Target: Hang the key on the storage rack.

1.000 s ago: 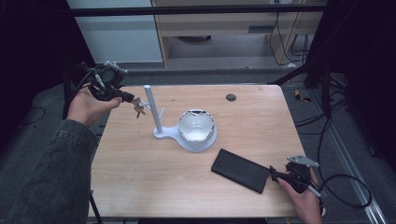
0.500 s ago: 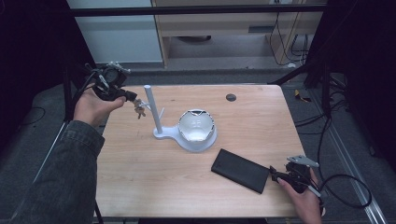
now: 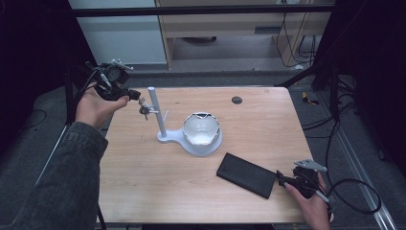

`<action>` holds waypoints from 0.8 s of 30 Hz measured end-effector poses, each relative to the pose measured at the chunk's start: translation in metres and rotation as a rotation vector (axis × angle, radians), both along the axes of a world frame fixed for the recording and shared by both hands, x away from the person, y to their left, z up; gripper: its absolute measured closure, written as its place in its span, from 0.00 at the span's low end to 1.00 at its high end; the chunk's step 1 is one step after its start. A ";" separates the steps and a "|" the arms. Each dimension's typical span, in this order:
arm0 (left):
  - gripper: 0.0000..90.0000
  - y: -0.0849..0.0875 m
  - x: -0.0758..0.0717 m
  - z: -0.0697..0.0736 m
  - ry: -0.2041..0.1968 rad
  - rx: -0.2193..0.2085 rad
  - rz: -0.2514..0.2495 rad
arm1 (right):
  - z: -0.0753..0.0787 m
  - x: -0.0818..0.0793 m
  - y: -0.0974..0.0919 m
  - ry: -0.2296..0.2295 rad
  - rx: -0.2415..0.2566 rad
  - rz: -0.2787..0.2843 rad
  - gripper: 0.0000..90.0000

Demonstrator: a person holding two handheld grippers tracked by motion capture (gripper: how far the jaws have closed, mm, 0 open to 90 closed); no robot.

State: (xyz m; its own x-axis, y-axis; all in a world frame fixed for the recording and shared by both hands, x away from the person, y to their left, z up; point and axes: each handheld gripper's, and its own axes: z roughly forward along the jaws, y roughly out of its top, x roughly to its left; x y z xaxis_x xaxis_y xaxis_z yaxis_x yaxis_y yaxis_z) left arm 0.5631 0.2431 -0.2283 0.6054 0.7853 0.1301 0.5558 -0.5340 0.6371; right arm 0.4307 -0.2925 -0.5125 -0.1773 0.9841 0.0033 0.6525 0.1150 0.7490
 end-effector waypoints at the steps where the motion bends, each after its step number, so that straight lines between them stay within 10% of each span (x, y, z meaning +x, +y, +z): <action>1: 1.00 -0.001 -0.001 -0.001 0.013 -0.013 0.000 | 0.000 0.000 0.000 0.000 0.000 -0.001 0.16; 20: 0.99 -0.007 0.001 -0.017 -0.010 -0.001 -0.021 | 0.000 0.000 0.000 0.004 0.002 -0.003 0.16; 24: 0.71 -0.003 -0.009 -0.012 -0.095 -0.038 -0.024 | 0.000 0.000 0.000 0.004 0.002 -0.003 0.16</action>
State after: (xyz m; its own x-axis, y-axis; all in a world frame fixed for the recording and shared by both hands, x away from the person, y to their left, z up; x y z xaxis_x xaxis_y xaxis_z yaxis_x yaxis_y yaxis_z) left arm 0.5537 0.2402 -0.2404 0.6102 0.7762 0.1583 0.4790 -0.5207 0.7067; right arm 0.4305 -0.2922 -0.5122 -0.1745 0.9846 0.0061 0.6556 0.1115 0.7468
